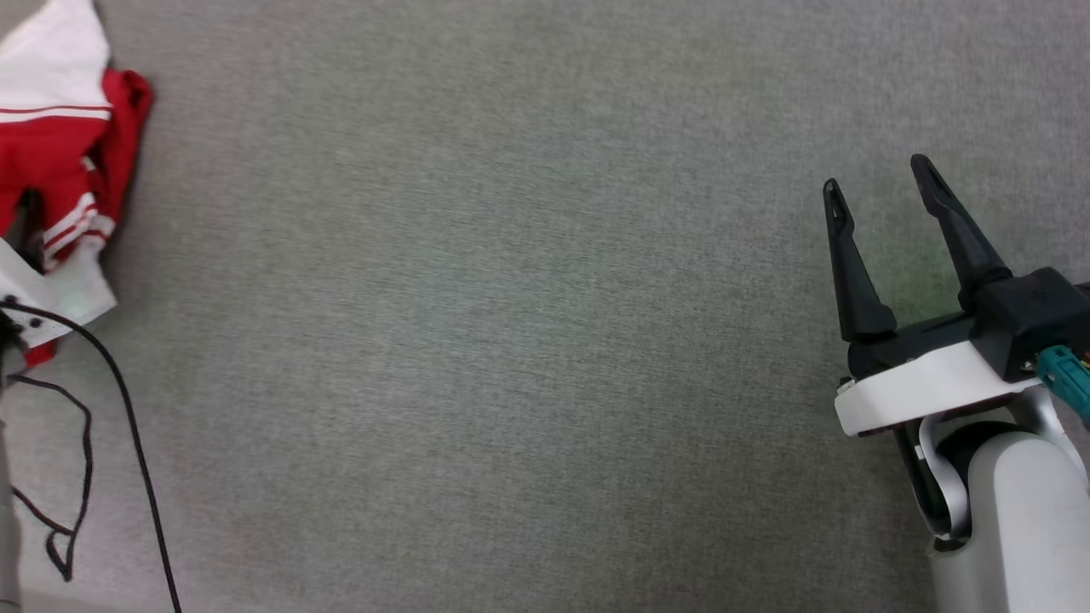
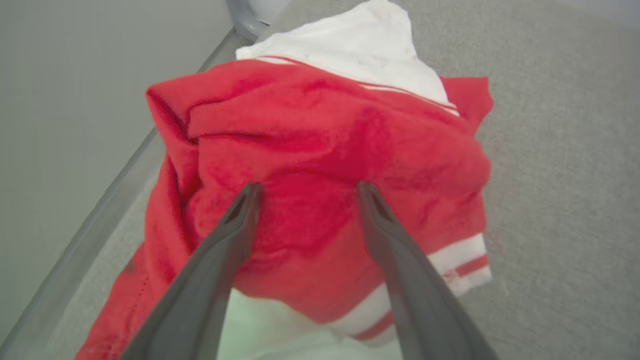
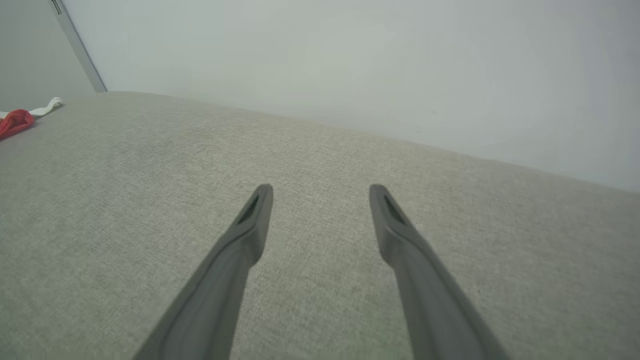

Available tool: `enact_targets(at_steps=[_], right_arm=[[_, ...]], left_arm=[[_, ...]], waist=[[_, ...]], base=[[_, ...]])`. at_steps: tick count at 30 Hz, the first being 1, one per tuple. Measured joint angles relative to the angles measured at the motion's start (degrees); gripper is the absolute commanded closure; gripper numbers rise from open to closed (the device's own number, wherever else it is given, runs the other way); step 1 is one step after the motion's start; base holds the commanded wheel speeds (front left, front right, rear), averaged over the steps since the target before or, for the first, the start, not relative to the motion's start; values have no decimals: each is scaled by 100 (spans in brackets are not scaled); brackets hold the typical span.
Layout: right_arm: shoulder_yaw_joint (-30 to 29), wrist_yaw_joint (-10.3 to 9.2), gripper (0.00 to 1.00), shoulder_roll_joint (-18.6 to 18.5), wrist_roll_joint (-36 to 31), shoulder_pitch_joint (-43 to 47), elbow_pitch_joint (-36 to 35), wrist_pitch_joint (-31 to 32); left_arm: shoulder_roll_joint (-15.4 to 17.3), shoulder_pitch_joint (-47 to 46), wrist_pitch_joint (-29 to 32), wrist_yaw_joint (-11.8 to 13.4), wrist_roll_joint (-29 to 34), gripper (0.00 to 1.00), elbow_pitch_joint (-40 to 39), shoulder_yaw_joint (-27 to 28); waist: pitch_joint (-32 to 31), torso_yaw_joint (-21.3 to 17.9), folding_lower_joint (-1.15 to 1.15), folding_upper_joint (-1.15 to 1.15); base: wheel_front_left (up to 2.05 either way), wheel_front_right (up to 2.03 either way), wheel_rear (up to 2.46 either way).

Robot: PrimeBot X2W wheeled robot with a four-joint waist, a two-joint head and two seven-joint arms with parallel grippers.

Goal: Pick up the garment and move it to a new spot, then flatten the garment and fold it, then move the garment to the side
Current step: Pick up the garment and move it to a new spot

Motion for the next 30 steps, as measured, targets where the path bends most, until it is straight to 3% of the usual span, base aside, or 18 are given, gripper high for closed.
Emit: enact_targets(at_steps=[10, 11, 13, 19, 21, 30], right_arm=[[69, 0, 0, -1, 46, -201, 101, -131], [66, 0, 0, 0, 51, -214, 105, -137], [48, 0, 0, -1, 54, -216, 121, -144], [-25, 0, 0, -1, 108, -204, 187, -190], [-58, 0, 0, -1, 193, -161, 252, -237], [-203, -1, 0, -1, 374, 97, 385, -268]], left_arm=[[761, -359, 1820, 0, -698, 0, 258, -463], [789, -367, 1915, 1, -766, 45, 261, -467], [840, -359, 1958, 1, -813, 100, 235, -502], [793, -238, 1270, 1, -762, 100, 138, -631], [793, -242, 407, -1, -628, 100, 31, -706], [653, -366, -1638, -10, -199, 100, -146, -1102]], waist=[[402, -324, -1, 0], [411, -345, -1, 0], [396, -375, -1, 0], [174, -380, -1, 0], [-85, -350, -1, 0], [-849, -258, -2, 0]], base=[[0, 0, 0], [0, 0, 0], [0, 0, 0], [0, 0, 0], [0, 0, 0], [0, 0, 0]])
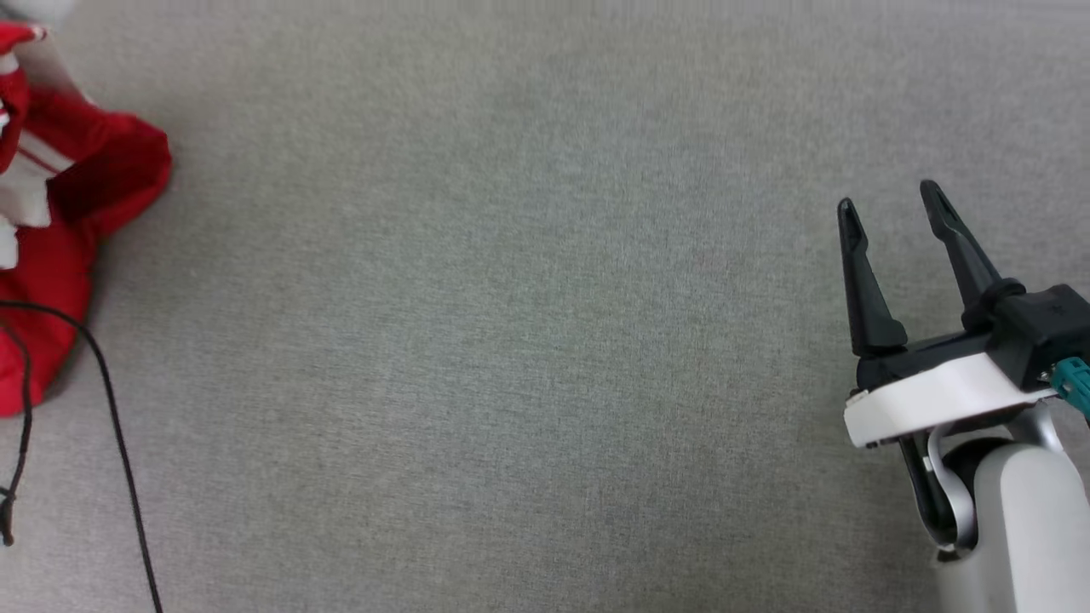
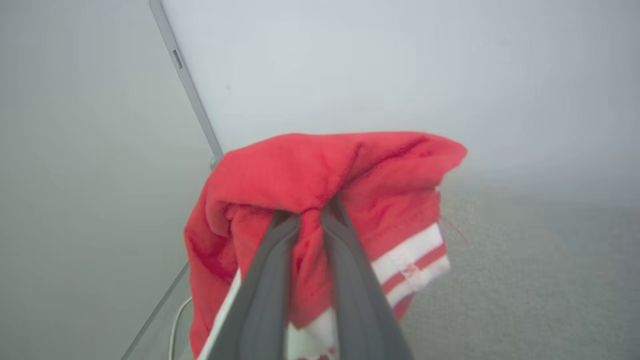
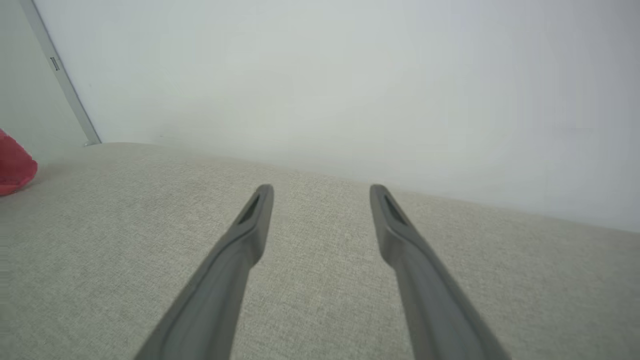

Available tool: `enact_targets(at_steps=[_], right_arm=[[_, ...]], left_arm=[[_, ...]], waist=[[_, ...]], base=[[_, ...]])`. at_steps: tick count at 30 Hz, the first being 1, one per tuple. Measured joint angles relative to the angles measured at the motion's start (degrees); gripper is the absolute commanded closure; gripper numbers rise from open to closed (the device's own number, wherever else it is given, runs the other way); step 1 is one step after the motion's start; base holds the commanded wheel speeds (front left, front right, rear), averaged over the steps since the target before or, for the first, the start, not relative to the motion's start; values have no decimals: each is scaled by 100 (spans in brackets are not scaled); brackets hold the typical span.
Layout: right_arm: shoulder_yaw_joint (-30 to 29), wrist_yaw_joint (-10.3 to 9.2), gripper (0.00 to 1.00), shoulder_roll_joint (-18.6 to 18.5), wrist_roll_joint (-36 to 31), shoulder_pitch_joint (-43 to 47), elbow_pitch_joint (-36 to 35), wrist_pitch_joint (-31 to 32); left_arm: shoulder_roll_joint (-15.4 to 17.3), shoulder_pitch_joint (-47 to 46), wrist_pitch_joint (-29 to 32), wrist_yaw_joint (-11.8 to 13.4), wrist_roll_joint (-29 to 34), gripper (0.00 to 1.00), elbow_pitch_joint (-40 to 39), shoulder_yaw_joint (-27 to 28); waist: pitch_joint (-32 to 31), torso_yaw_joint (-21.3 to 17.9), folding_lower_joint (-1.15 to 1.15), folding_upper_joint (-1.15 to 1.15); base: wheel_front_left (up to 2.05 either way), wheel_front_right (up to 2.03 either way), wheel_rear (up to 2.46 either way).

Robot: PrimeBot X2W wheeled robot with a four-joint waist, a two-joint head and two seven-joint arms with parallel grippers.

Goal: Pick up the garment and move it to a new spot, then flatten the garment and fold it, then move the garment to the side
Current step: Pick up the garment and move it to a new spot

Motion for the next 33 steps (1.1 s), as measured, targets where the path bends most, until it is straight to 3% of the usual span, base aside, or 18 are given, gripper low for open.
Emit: enact_targets(at_steps=[6, 12, 22, 33], right_arm=[[-100, 1, 0, 0, 162, 272, 76, -13], [-185, 1, 0, 0, 333, 552, 120, -7], [-216, 1, 0, 0, 442, 785, 94, 33], [-213, 0, 0, -1, 612, 850, 57, -9]], left_arm=[[-387, 74, -715, 16, 171, 100, -260, -267], [-940, 659, -966, 190, 219, 100, -915, -470], [-1790, 1803, -643, 432, 363, 100, -2438, -1239], [-2631, 2041, -276, 148, 347, 100, -2626, -2521]], waist=[[-522, -1, 0, 0], [-951, -169, -1, 0], [-1249, -847, -1, 0], [-1118, -1467, 0, 0]], base=[[0, 0, 0], [0, 0, 0], [0, 0, 0], [0, 0, 0]])
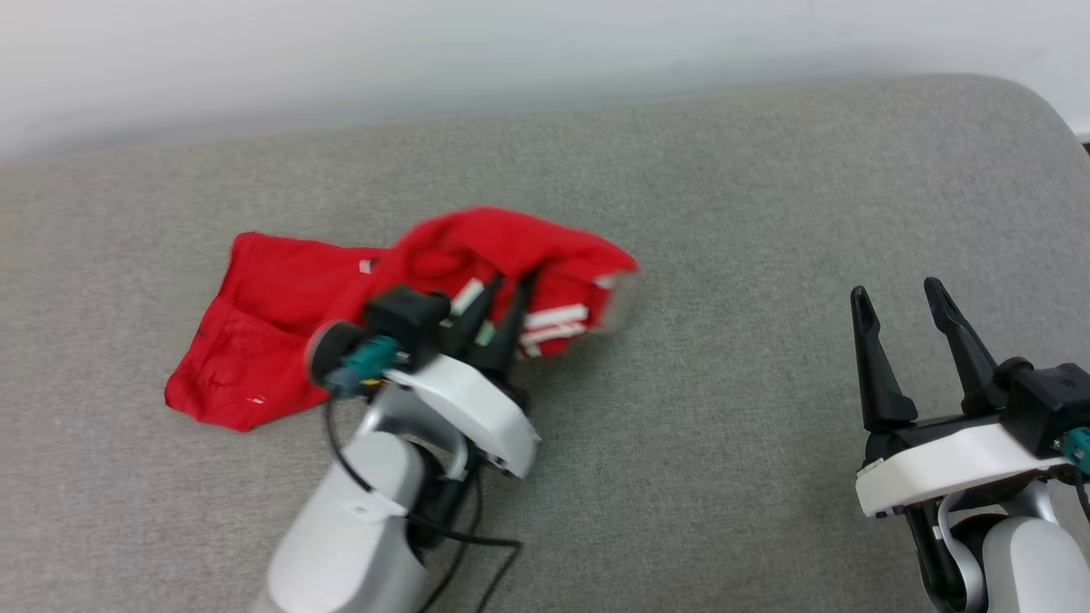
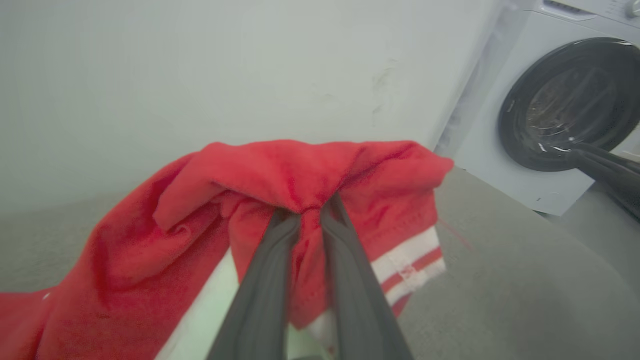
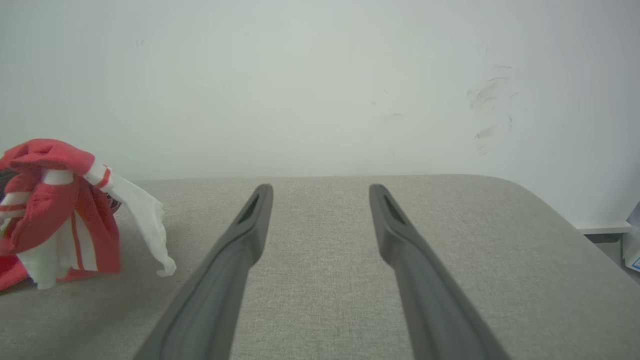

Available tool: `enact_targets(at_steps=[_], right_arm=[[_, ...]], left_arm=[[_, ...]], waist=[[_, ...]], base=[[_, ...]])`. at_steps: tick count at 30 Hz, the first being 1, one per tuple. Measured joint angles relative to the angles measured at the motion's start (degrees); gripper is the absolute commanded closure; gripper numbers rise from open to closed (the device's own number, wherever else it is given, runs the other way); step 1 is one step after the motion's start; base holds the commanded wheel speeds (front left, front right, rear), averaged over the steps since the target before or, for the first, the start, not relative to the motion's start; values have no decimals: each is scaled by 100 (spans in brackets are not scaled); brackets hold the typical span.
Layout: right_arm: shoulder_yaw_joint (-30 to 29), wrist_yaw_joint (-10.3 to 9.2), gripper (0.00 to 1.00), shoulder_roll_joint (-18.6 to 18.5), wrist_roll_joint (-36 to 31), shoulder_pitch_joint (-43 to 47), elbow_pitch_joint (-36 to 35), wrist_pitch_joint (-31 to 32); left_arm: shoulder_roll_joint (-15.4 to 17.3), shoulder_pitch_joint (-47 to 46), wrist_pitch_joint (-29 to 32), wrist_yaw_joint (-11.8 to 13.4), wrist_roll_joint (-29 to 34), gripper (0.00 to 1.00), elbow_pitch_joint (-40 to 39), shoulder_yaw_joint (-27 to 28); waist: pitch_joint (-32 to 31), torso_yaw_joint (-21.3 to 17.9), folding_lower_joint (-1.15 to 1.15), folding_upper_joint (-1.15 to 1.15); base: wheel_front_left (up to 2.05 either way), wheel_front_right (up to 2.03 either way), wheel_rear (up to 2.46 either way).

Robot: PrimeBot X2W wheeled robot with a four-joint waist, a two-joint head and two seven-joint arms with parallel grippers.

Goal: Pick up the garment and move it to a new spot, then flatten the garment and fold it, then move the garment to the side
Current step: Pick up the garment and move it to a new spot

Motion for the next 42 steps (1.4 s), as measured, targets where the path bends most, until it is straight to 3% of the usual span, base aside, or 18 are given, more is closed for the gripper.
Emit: enact_targets(at_steps=[8, 15, 16, 17, 18, 19, 27, 38, 42], right_arm=[[-9, 1, 0, 0, 68, -84, 46, -113], [-13, 1, 0, 1, 71, -152, 123, -149], [-20, 1, 0, 1, 64, -160, 135, -162], [-31, 1, 0, 2, 63, -171, 149, -162], [-43, 1, 0, 1, 53, -181, 166, -162], [-47, 1, 0, 1, 41, -181, 180, -160], [-76, 1, 0, 1, 0, -68, 270, -78], [-142, 1, 0, 1, -31, 203, 224, 70], [-164, 0, 0, 1, -31, 294, 208, 103]], left_arm=[[-233, 8, 51, -112, -1, 100, 447, -1222], [-316, 64, -54, -137, -166, 100, 800, -2139], [-321, 37, -92, -137, -196, 91, 844, -2201], [-324, -2, -156, -137, -204, 58, 886, -2251], [-326, -43, -220, -137, -211, 5, 909, -2269], [-330, -76, -296, -137, -220, 0, 927, -2273], [-303, -176, -756, 143, -232, 0, 825, -1934], [291, 162, -872, 1028, -218, 0, 290, -727], [568, 440, -880, 1243, -199, 0, 16, -180]], waist=[[386, -184, 0, 0], [502, -61, 0, 0], [495, -32, 1, 0], [481, 0, 1, 0], [457, 28, 1, 0], [423, 53, 1, 0], [42, 236, 0, 0], [-350, 464, 0, 0], [-431, 530, 0, 0]], base=[[0, 0, 0], [0, 0, 0], [0, 0, 0], [0, 0, 0], [0, 0, 0], [0, 0, 0], [0, 0, 0], [0, 0, 0], [0, 0, 0]])
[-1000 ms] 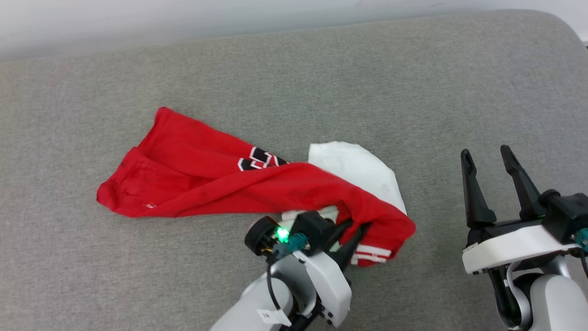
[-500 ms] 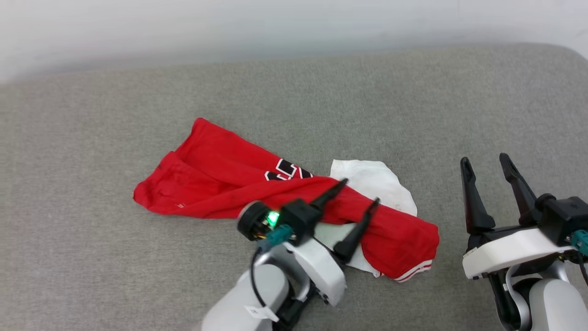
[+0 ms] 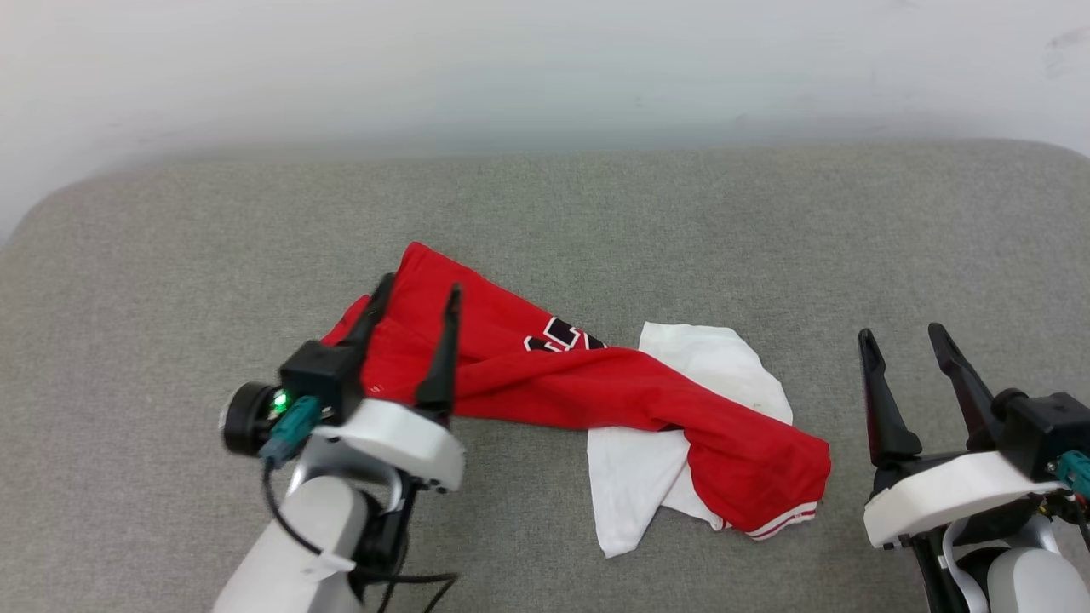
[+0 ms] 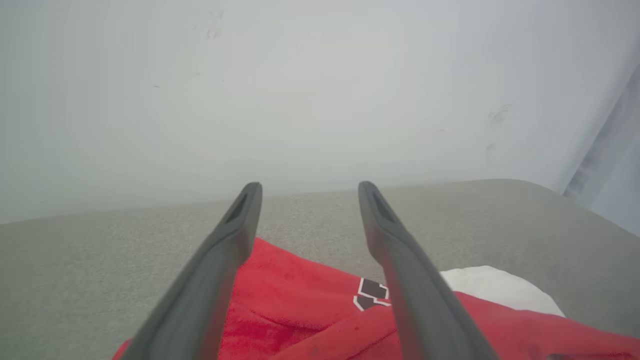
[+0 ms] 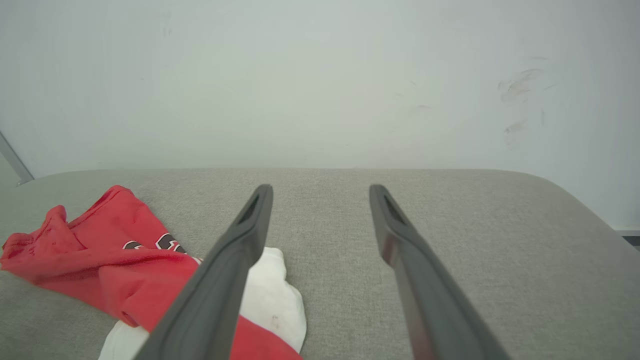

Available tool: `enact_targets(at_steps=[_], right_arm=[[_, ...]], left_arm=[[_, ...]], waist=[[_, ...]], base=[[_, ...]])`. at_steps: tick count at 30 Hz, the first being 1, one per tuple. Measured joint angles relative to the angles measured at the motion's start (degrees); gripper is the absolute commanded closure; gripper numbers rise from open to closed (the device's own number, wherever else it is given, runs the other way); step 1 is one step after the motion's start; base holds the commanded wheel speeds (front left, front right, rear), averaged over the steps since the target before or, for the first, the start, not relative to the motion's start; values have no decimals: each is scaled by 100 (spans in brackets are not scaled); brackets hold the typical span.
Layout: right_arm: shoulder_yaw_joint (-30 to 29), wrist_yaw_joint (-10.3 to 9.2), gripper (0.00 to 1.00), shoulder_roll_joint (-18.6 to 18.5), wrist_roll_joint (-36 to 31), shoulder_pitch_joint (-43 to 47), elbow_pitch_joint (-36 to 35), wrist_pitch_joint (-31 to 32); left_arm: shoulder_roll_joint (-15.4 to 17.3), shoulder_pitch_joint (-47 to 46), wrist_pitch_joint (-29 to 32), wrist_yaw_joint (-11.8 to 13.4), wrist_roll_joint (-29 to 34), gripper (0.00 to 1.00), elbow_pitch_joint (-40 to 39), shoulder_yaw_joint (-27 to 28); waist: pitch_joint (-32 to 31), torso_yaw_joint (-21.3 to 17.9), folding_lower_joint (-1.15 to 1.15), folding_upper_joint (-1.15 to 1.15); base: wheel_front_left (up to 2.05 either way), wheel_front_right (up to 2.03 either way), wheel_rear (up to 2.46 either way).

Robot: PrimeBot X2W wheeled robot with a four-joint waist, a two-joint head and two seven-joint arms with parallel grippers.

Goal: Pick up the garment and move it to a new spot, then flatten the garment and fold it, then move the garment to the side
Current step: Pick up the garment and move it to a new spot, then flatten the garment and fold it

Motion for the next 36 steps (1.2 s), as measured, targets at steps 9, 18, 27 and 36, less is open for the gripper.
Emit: enact_targets(at_steps=[9, 18, 27, 36], right_arm=[[-13, 1, 0, 1, 0, 244, -42, 144], [-22, 0, 0, 0, 37, 415, -120, 241], [-22, 1, 0, 0, 70, 422, -143, 264], [-315, 1, 0, 0, 302, 390, 176, 654]], left_arm=[[325, 823, -10, 178, -18, 0, -298, 679], [315, 1149, -10, 193, 10, 0, -441, 656], [352, 1160, -10, 210, -2, 0, -455, 664], [334, 1058, -10, 192, -12, 0, -494, 605]], waist=[[-249, 78, 0, 0], [-368, 74, 0, 0], [-338, 76, 0, 0], [-196, 83, 0, 0]], base=[[0, 0, 0], [0, 0, 0], [0, 0, 0], [0, 0, 0]])
